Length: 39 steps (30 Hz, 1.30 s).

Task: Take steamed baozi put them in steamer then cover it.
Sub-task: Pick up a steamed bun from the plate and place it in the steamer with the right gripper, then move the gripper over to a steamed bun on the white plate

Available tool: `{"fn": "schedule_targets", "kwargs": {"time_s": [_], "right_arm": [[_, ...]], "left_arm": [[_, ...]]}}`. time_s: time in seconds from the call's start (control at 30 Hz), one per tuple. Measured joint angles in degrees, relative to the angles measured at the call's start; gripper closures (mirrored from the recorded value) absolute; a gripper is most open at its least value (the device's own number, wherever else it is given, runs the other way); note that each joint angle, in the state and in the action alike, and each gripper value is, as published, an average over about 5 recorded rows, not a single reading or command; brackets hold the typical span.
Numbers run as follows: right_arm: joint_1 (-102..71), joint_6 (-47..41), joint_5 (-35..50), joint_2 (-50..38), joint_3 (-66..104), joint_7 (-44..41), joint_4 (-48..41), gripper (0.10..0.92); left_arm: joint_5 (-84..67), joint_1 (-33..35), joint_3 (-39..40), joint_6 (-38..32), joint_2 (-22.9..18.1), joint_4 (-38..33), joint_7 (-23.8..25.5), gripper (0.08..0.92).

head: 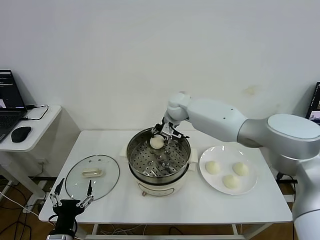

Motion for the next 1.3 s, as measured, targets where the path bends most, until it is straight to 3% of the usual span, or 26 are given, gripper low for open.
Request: {"fn": "schedule_targets", "kwargs": {"time_s": [0.2, 0.43, 0.73, 1.0, 1.3], "right_arm": [[2.05, -1.1, 2.45, -1.14, -0.7, -1.27, 1.27, 0.212], [7.07, -9.78, 11.74, -6.71, -1.36, -5.73, 8.92, 0.203], [11.33, -24.78, 20.75, -20.35, -0.83, -9.43, 22.38, 0.203], [10.5, -34.38, 22.62, -33.53, -0.49, -9.86, 30.9, 0.203], [4.52, -39.21, 21.01, -41.77, 1.06, -9.27, 33.58, 0.203]], "left_arm": [[-0.04, 0.33, 0.03, 0.0, -0.14, -0.44, -0.01, 0.177], [-0.63, 0.5, -0.1, 0.09, 0.38, -1.16, 0.18, 0.177], [-1.18, 0.77, 0.28, 0.36, 1.33, -1.99, 0.52, 0.177], [-1.08, 1.25, 0.75, 0.46, 1.64, -2.58, 0.54, 0.177], [-0.88, 2.24, 0.2, 0.32, 1.07, -3.36, 0.49, 0.177]]}}
